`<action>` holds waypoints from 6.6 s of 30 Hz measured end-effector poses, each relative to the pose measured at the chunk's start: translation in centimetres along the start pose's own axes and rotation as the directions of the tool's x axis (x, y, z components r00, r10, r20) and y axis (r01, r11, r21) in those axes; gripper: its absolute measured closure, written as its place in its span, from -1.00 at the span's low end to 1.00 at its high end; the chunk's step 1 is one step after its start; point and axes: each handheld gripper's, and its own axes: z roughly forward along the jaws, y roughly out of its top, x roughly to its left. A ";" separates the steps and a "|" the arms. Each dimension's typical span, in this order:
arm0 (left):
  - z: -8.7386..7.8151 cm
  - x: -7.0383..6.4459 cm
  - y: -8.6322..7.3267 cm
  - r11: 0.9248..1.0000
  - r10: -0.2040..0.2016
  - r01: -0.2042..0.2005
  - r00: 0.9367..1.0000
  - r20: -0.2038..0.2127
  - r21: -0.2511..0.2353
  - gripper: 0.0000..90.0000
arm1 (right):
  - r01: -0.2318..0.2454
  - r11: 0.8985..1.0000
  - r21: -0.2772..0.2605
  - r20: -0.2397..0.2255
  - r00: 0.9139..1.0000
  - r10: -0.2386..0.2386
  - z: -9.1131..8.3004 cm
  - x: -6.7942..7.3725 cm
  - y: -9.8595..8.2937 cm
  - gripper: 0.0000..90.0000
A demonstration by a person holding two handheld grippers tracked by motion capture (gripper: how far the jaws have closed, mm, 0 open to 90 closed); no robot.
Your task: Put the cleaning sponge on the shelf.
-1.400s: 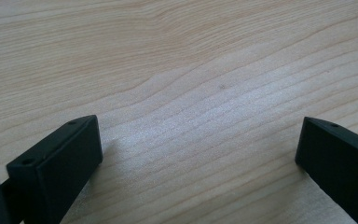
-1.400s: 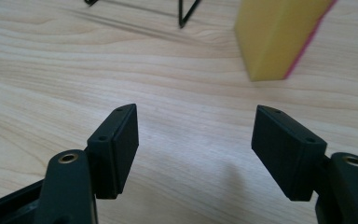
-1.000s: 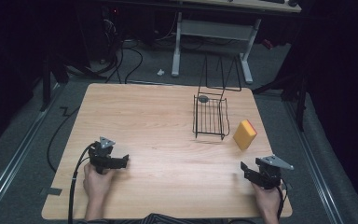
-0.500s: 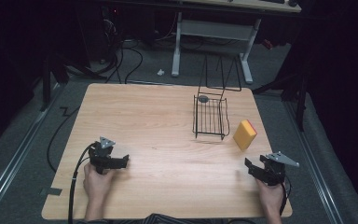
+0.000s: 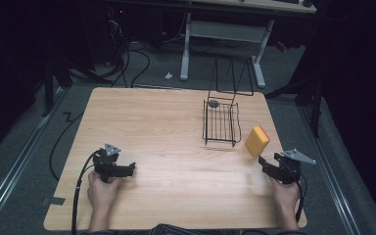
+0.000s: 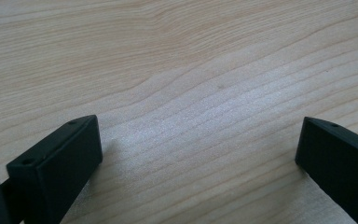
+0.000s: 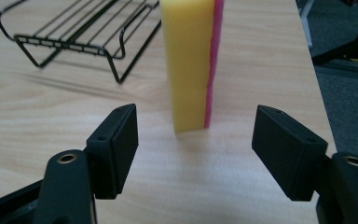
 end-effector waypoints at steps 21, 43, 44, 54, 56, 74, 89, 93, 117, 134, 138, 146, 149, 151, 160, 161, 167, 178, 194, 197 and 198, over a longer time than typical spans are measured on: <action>0.0 0.0 0.0 1.000 0.004 -0.004 1.000 0.001 0.002 -0.98 | 0.004 1.000 0.020 -0.012 1.000 -0.004 3.8 0.1 2.4 -0.22; 0.0 0.0 0.0 1.000 0.001 -0.001 1.000 0.001 0.000 -0.98 | 0.020 1.000 0.017 -0.017 1.000 -0.019 5.7 0.2 2.1 0.18; 0.0 0.0 0.0 1.000 0.001 -0.001 1.000 0.002 0.000 -0.98 | 0.027 0.999 0.018 -0.024 0.999 -0.027 5.7 0.3 2.0 0.26; 0.0 0.0 0.0 1.000 0.001 -0.001 1.000 0.001 0.000 -0.98 | 0.039 0.999 0.014 -0.042 0.998 -0.039 5.6 0.2 2.1 0.36; 0.0 0.0 0.0 1.000 0.001 -0.001 1.000 0.001 0.000 -0.98 | 0.033 0.999 0.008 -0.048 0.998 -0.033 5.3 0.2 2.2 0.36; 0.0 0.0 0.0 1.000 0.002 -0.002 1.000 0.002 0.001 -0.98 | 0.056 0.998 -0.033 -0.105 0.993 -0.059 2.3 0.5 2.1 0.36; 0.0 0.0 0.0 1.000 0.002 -0.002 1.000 0.002 0.001 -0.98 | 0.095 0.993 -0.066 -0.136 0.985 -0.103 -0.2 1.6 2.2 0.36; 0.0 0.0 0.0 1.000 0.002 -0.002 1.000 0.002 0.001 -0.98 | 0.102 0.992 -0.072 -0.146 0.983 -0.112 -0.5 1.9 2.3 0.36; 0.0 0.0 0.0 1.000 0.002 -0.002 1.000 0.002 0.001 -0.98 | 0.165 0.980 -0.111 -0.246 0.951 -0.188 -0.7 5.2 6.0 0.36; 0.0 -0.1 0.0 1.000 0.005 -0.005 1.000 0.005 -0.001 -0.98 | 0.159 0.984 -0.080 -0.269 0.947 -0.175 2.7 6.5 8.8 0.37; 0.0 -0.1 0.0 1.000 0.006 -0.006 1.000 0.006 -0.002 -0.98 | 0.156 0.986 -0.052 -0.243 0.956 -0.164 4.4 6.6 9.3 0.37; 0.0 -0.1 0.0 1.000 0.008 -0.008 1.000 0.007 -0.003 -0.97 | 0.147 0.988 -0.038 -0.223 0.963 -0.152 6.0 6.7 10.1 0.37; 0.0 -0.1 0.0 1.000 0.008 -0.008 1.000 0.008 -0.003 -0.97 | 0.132 0.990 -0.046 -0.222 0.965 -0.139 6.5 6.7 10.2 0.37; 0.0 -0.1 0.0 1.000 0.008 -0.008 1.000 0.008 -0.003 -0.97 | 0.120 0.992 -0.042 -0.225 0.966 -0.127 7.1 6.6 10.2 0.37; 0.0 -0.1 0.0 1.000 0.008 -0.008 1.000 0.008 -0.003 -0.97 | 0.100 0.994 -0.047 -0.219 0.970 -0.108 8.5 6.2 10.0 0.37; 0.0 -0.1 0.0 1.000 0.008 -0.008 1.000 0.008 -0.003 -0.97 | 0.096 0.994 -0.046 -0.217 0.971 -0.104 8.6 6.2 10.0 0.37; 0.0 -0.1 0.0 1.000 0.008 -0.008 1.000 0.008 -0.003 -0.97 | 0.136 0.990 -0.036 -0.208 0.968 -0.140 9.4 6.9 11.0 0.37; 0.0 -0.1 0.0 1.000 0.009 -0.009 1.000 0.008 -0.003 -0.97 | 0.163 0.987 -0.007 -0.188 0.969 -0.161 11.6 7.9 11.6 0.36; 0.0 -0.1 0.0 1.000 0.008 -0.008 1.000 0.007 -0.003 -0.97 | 0.169 0.985 0.016 -0.178 0.970 -0.164 13.4 8.2 11.0 0.36; 0.0 -0.1 0.0 1.000 0.007 -0.007 1.000 0.007 -0.003 -0.97 | 0.167 0.986 0.014 -0.180 0.970 -0.161 13.4 8.2 11.0 0.35; 0.0 -0.1 0.0 1.000 0.008 -0.008 1.000 0.007 -0.003 -0.97 | 0.170 0.985 0.016 -0.179 0.970 -0.164 13.4 8.2 11.0 0.35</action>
